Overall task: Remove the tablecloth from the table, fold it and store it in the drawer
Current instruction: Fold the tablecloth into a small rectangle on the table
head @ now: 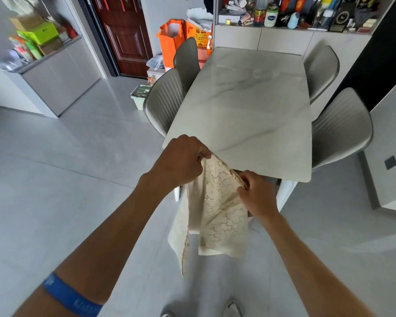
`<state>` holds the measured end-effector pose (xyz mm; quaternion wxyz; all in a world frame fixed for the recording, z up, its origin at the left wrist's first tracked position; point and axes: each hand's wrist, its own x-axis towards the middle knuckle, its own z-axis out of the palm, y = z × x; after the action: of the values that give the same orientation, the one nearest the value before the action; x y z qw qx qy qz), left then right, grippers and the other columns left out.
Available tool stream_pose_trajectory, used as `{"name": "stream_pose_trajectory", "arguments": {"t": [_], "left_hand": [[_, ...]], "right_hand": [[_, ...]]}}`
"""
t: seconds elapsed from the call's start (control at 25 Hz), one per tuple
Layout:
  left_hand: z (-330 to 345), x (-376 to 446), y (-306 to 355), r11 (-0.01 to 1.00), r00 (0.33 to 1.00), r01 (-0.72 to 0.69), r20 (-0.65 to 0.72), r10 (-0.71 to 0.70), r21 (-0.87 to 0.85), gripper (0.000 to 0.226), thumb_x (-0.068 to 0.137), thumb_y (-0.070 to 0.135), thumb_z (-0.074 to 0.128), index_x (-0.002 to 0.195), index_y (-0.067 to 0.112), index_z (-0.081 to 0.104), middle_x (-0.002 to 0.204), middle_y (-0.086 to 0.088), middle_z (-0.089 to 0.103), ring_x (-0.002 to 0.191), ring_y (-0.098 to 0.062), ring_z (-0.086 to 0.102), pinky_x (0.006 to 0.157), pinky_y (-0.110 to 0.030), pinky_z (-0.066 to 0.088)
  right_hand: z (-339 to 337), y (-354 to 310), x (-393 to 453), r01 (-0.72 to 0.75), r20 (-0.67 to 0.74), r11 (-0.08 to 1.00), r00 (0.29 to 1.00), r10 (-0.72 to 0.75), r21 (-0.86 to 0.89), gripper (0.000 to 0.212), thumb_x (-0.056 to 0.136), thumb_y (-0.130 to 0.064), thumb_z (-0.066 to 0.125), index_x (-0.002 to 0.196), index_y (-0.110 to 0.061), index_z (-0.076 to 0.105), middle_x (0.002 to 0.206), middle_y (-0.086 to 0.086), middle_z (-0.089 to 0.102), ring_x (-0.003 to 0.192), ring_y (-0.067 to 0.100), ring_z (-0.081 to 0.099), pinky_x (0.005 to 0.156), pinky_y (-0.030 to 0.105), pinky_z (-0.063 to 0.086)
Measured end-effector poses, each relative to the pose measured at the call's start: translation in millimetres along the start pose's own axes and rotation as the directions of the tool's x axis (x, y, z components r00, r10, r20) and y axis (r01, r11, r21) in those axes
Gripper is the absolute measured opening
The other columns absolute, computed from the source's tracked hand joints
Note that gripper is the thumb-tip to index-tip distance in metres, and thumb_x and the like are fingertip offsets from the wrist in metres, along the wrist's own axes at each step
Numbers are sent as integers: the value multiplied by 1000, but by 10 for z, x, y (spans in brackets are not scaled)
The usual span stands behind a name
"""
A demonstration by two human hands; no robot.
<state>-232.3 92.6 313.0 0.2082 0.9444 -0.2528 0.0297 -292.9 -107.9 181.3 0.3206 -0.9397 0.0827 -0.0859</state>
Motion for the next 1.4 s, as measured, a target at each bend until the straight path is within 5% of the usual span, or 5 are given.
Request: {"name": "stream_pose_trajectory", "arguments": {"t": [0.24,0.68,0.84,1.12,1.4], "left_hand": [[-523,-2,-84,996,987,-19,-157,32,85,32,82,-2,62,100,20,78,101,3,76,87,-15,72,84,-18,46],[-339,-520,-862,958,988,152,-36,-147,244,34,75,-5,59,81,23,78,92,-2,75,87,-26,66,73,-27,42],[386,-916,-1114,920,919,368,101,-382,131,32,80,7,54,94,26,75,103,4,74,97,-18,66,80,-23,44],[1077,-1280,-911,848,847,520,196,-495,-106,50,73,71,61,105,34,73,109,8,73,104,-18,65,87,-32,50],[1298,-1272,-873,864,866,490,177,-467,-117,49,81,59,61,122,34,63,127,12,65,114,-16,61,95,-33,45]], "right_hand": [[464,156,-158,-373,-39,923,925,378,98,20,85,-8,56,98,-15,69,89,1,70,88,25,64,71,29,45],[254,-257,175,-286,91,948,950,300,-141,30,103,-26,37,110,-6,58,97,12,69,90,32,67,71,34,48],[140,-616,281,-611,320,704,791,521,363,25,96,-8,32,99,0,56,63,15,66,40,19,64,40,24,49],[-158,-677,276,-679,352,470,713,607,564,30,99,-8,32,108,6,56,68,21,69,50,25,68,49,33,58],[-443,-582,292,-593,202,675,797,569,439,30,92,-15,41,91,4,64,58,16,71,53,29,71,51,33,59]]}}
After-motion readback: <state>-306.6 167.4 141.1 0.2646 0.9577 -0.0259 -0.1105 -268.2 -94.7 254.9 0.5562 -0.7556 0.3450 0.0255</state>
